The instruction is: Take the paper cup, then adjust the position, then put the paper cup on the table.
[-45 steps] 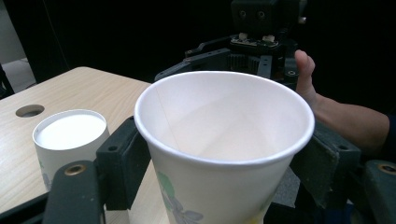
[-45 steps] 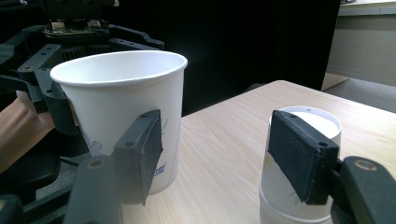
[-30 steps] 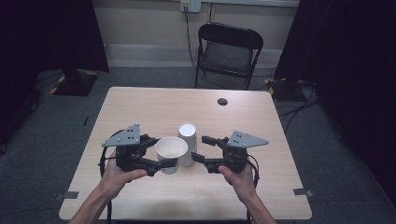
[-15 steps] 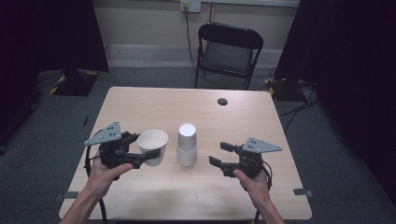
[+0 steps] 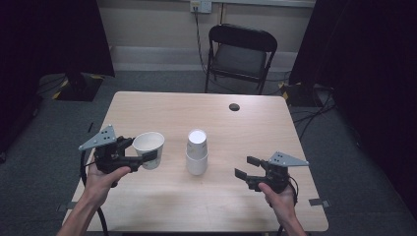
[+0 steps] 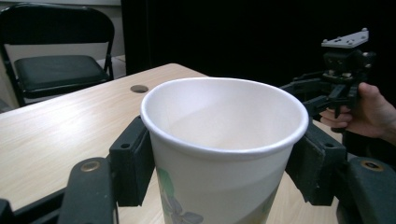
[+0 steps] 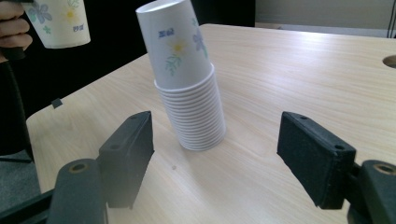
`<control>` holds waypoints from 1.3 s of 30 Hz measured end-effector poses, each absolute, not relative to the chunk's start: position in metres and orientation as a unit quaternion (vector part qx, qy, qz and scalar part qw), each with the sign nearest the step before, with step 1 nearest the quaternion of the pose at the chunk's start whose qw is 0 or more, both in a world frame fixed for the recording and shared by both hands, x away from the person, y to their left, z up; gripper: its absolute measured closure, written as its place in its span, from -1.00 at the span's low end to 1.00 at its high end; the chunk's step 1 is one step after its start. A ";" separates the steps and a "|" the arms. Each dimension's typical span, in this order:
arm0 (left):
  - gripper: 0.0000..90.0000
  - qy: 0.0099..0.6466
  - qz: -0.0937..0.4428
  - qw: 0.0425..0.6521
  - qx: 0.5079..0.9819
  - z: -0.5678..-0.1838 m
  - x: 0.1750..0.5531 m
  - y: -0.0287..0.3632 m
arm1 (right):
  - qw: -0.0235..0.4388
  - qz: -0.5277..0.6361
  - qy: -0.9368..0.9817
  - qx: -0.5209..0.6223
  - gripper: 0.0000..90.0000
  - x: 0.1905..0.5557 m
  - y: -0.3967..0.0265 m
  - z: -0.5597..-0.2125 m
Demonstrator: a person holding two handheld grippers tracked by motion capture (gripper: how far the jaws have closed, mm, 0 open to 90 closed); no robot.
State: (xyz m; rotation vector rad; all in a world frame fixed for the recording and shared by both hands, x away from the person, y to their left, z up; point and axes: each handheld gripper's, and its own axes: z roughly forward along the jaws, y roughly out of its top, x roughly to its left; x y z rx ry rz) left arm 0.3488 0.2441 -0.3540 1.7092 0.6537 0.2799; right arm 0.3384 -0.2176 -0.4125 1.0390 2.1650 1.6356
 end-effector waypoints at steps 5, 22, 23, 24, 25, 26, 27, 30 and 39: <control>-0.28 0.294 0.127 0.594 0.738 -0.359 0.352 0.251 | 0.124 0.554 0.740 0.361 -0.41 0.340 -0.222 -0.414; -0.28 0.333 0.147 0.570 0.737 -0.380 0.362 0.274 | 0.137 0.516 0.747 0.397 -0.42 0.347 -0.245 -0.433; -0.28 0.335 0.151 0.566 0.738 -0.381 0.363 0.275 | 0.138 0.515 0.747 0.397 -0.42 0.348 -0.245 -0.434; -0.28 0.338 0.154 0.564 0.737 -0.383 0.364 0.277 | 0.139 0.510 0.750 0.398 -0.42 0.349 -0.246 -0.435; -0.28 0.342 0.161 0.562 0.735 -0.385 0.365 0.279 | 0.139 0.507 0.751 0.400 -0.42 0.349 -0.246 -0.436; -0.28 0.348 0.165 0.562 0.732 -0.386 0.366 0.282 | 0.139 0.505 0.751 0.402 -0.42 0.350 -0.247 -0.438; -0.28 0.351 0.165 0.561 0.731 -0.387 0.367 0.284 | 0.138 0.503 0.751 0.404 -0.42 0.351 -0.248 -0.439; -0.28 0.361 0.174 0.561 0.725 -0.390 0.372 0.289 | 0.139 0.495 0.755 0.407 -0.42 0.352 -0.249 -0.443; -0.27 0.382 0.185 0.536 0.729 -0.412 0.386 0.295 | 0.138 0.457 0.769 0.426 -0.44 0.356 -0.257 -0.462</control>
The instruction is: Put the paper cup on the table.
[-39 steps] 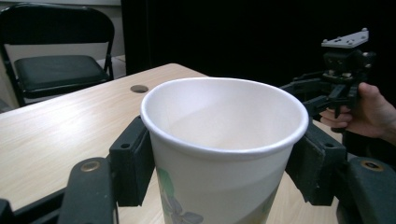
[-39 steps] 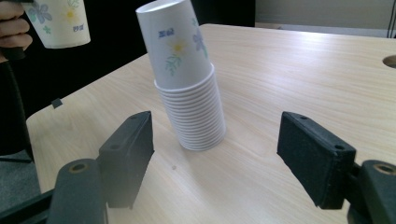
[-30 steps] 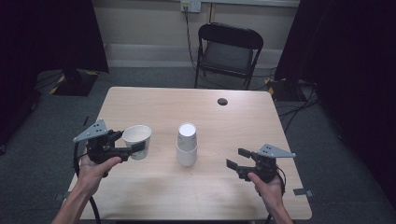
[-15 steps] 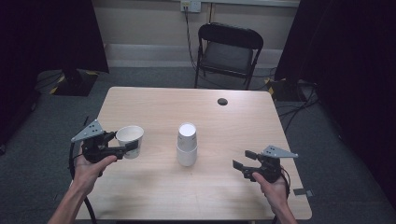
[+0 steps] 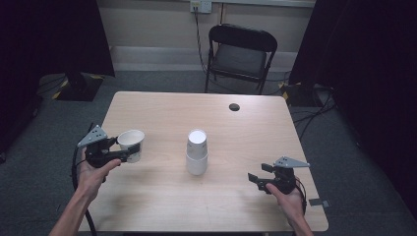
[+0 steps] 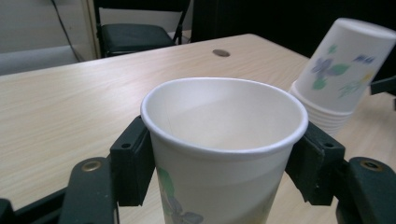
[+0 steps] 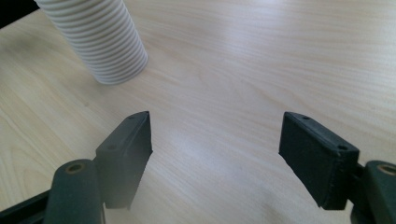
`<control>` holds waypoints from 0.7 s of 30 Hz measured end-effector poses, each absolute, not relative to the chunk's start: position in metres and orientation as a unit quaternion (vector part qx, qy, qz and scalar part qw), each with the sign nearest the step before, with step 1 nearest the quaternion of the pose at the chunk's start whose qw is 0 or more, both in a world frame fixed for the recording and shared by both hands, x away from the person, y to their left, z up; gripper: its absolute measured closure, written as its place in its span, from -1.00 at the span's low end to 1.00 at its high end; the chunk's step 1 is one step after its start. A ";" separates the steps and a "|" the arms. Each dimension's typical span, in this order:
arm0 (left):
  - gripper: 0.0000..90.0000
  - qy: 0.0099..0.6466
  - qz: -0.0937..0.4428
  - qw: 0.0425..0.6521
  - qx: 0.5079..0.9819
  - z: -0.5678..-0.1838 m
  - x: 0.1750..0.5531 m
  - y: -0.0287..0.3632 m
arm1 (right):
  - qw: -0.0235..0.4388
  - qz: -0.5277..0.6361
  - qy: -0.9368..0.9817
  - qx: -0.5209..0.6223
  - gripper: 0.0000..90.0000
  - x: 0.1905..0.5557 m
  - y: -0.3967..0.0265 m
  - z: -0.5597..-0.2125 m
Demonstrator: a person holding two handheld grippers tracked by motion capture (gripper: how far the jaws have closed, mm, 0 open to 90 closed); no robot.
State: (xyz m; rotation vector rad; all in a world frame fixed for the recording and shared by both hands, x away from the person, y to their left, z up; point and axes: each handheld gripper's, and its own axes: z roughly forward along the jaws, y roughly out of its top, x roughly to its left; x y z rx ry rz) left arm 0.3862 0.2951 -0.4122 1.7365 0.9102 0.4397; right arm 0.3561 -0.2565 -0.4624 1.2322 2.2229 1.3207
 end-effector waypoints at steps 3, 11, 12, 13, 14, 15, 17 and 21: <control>-0.27 0.386 0.189 0.524 0.735 -0.421 0.388 0.297 | 0.139 0.442 0.776 0.428 -0.44 0.356 -0.257 -0.467; -0.26 0.398 0.180 0.500 0.748 -0.440 0.392 0.294 | 0.140 0.403 0.795 0.431 -0.48 0.358 -0.254 -0.478; -0.26 0.400 0.178 0.496 0.750 -0.444 0.393 0.293 | 0.139 0.400 0.798 0.429 -0.50 0.358 -0.253 -0.479; -0.26 0.401 0.176 0.491 0.753 -0.449 0.394 0.292 | 0.140 0.395 0.800 0.430 -0.51 0.357 -0.251 -0.480; -0.26 0.404 0.173 0.486 0.756 -0.453 0.395 0.291 | 0.141 0.390 0.804 0.427 -0.51 0.357 -0.251 -0.481; -0.26 0.403 0.173 0.482 0.758 -0.457 0.395 0.290 | 0.142 0.387 0.806 0.426 -0.51 0.357 -0.250 -0.482; -0.27 0.404 0.169 0.477 0.762 -0.461 0.397 0.289 | 0.138 0.382 0.808 0.428 -0.51 0.357 -0.249 -0.485; -0.28 0.402 0.169 0.473 0.766 -0.466 0.399 0.285 | 0.137 0.374 0.810 0.430 -0.52 0.357 -0.249 -0.488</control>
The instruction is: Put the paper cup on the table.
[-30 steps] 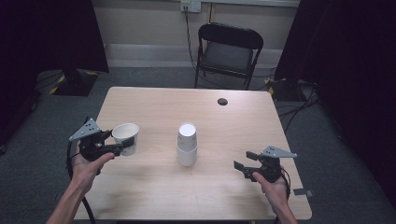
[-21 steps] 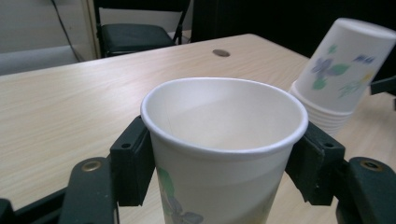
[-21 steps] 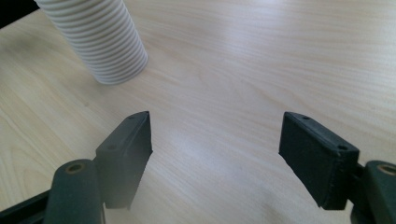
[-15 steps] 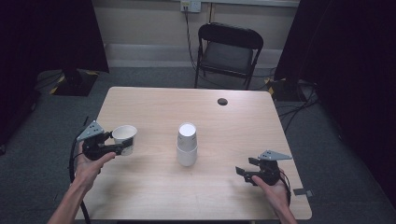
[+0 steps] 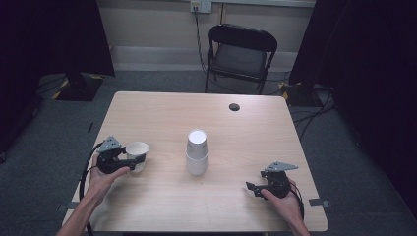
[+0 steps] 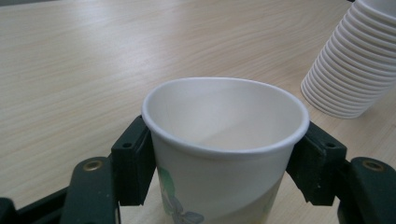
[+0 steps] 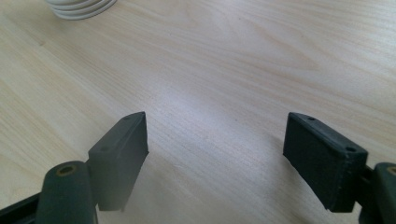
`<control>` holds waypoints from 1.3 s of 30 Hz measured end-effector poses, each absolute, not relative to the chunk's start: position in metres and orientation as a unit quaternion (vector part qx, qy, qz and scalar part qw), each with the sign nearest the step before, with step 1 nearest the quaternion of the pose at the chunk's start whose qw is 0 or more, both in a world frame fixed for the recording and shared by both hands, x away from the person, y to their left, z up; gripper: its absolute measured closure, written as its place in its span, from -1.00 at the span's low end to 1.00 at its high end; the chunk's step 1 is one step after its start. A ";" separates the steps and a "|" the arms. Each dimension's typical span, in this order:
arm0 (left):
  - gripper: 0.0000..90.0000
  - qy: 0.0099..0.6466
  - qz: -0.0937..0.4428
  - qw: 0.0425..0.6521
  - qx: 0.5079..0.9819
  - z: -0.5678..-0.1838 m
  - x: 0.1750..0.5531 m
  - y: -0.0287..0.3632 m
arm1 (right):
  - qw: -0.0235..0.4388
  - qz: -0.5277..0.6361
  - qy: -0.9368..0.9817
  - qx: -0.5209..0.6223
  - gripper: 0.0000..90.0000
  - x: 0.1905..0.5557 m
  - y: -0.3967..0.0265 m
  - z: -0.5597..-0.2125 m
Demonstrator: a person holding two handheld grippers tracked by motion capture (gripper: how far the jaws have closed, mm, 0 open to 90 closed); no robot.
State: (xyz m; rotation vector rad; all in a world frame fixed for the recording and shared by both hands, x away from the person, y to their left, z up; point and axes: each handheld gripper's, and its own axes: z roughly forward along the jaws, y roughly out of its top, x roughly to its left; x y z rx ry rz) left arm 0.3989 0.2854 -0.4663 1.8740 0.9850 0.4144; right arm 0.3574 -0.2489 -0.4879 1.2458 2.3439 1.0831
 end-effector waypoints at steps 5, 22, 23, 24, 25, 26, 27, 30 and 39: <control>-0.30 0.397 0.167 0.470 0.770 -0.467 0.398 0.283 | 0.134 0.365 0.814 0.431 -0.53 0.358 -0.249 -0.492; -0.44 0.415 0.142 0.460 0.772 -0.468 0.390 0.296 | 0.166 0.357 0.817 0.421 -0.58 0.357 -0.244 -0.496; -0.47 0.416 0.142 0.456 0.774 -0.469 0.390 0.296 | 0.168 0.357 0.817 0.420 -0.59 0.357 -0.244 -0.496; -0.50 0.417 0.138 0.456 0.774 -0.469 0.389 0.297 | 0.171 0.357 0.817 0.419 -0.59 0.357 -0.243 -0.496; -0.54 0.418 0.136 0.456 0.774 -0.470 0.389 0.298 | 0.172 0.357 0.818 0.418 -0.61 0.356 -0.243 -0.497; -0.56 0.420 0.137 0.456 0.773 -0.470 0.389 0.298 | 0.173 0.356 0.819 0.416 -0.61 0.356 -0.243 -0.497; -0.57 0.422 0.137 0.457 0.771 -0.469 0.388 0.298 | 0.174 0.355 0.819 0.416 -0.61 0.356 -0.242 -0.497; -0.62 0.429 0.138 0.454 0.768 -0.468 0.388 0.299 | 0.176 0.355 0.819 0.416 -0.62 0.356 -0.242 -0.497; -0.65 0.429 0.140 0.441 0.776 -0.467 0.385 0.298 | 0.179 0.358 0.817 0.415 -0.62 0.356 -0.242 -0.498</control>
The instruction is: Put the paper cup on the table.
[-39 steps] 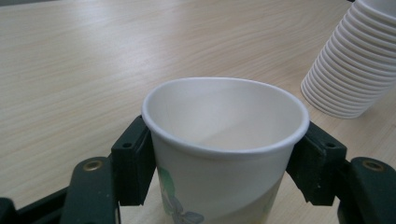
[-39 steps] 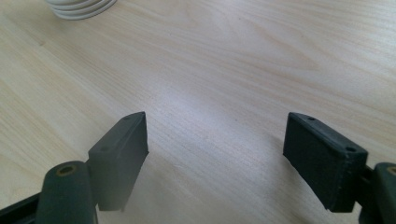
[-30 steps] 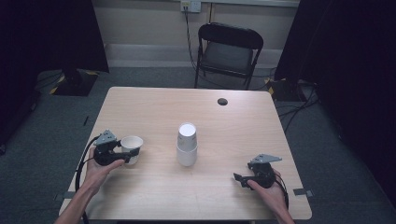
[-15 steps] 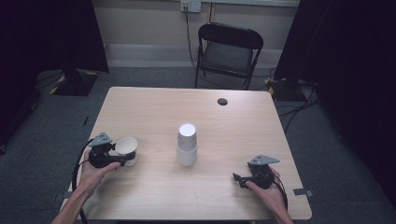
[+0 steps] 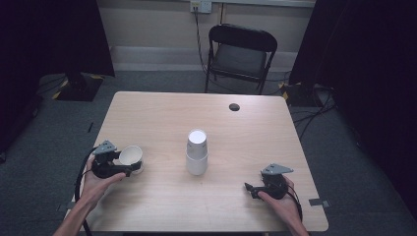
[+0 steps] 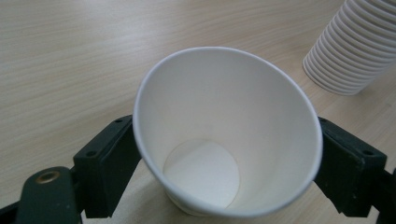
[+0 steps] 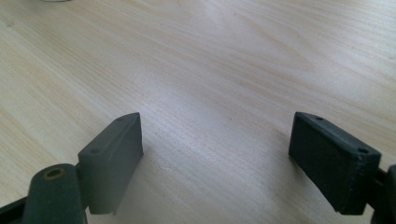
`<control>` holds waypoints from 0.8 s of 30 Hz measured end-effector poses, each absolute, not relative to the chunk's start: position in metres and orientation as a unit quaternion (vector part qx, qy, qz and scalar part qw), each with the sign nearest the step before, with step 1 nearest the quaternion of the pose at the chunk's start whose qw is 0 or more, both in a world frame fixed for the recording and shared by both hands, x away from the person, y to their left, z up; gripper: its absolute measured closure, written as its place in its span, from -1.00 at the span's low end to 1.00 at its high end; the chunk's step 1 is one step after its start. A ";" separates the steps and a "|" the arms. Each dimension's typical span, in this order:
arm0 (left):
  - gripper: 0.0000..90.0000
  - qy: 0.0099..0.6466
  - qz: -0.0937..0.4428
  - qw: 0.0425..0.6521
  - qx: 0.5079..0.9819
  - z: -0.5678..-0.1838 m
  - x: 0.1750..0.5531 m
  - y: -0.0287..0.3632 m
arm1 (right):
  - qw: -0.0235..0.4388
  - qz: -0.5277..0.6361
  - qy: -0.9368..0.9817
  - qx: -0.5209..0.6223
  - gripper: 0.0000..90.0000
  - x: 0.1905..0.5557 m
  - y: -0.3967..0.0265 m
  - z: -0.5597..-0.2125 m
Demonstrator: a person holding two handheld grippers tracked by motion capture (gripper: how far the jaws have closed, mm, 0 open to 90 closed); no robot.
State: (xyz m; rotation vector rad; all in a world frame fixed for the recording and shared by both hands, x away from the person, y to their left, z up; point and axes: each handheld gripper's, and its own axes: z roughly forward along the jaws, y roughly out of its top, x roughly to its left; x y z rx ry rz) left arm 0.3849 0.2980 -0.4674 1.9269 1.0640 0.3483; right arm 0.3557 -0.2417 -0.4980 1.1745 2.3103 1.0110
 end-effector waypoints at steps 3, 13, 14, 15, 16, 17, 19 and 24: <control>-0.65 0.427 0.140 0.431 0.782 -0.468 0.382 0.299 | 0.179 0.358 0.817 0.415 -0.62 0.356 -0.242 -0.498; -0.58 0.435 0.154 0.394 0.795 -0.473 0.366 0.307 | 0.181 0.359 0.818 0.413 -0.63 0.356 -0.242 -0.499; -0.58 0.434 0.152 0.394 0.795 -0.475 0.363 0.308 | 0.181 0.359 0.817 0.413 -0.64 0.356 -0.242 -0.499; -0.58 0.433 0.154 0.393 0.796 -0.476 0.359 0.308 | 0.181 0.359 0.817 0.413 -0.64 0.356 -0.242 -0.499; -0.58 0.431 0.156 0.388 0.800 -0.478 0.357 0.308 | 0.181 0.359 0.817 0.413 -0.64 0.356 -0.242 -0.499; -0.58 0.434 0.159 0.369 0.807 -0.481 0.354 0.307 | 0.182 0.360 0.817 0.412 -0.64 0.356 -0.242 -0.499; -0.58 0.427 0.160 0.357 0.815 -0.487 0.350 0.306 | 0.182 0.360 0.817 0.412 -0.65 0.356 -0.241 -0.499; -0.66 0.417 0.173 0.345 0.823 -0.497 0.349 0.302 | 0.182 0.360 0.817 0.412 -0.65 0.356 -0.241 -0.499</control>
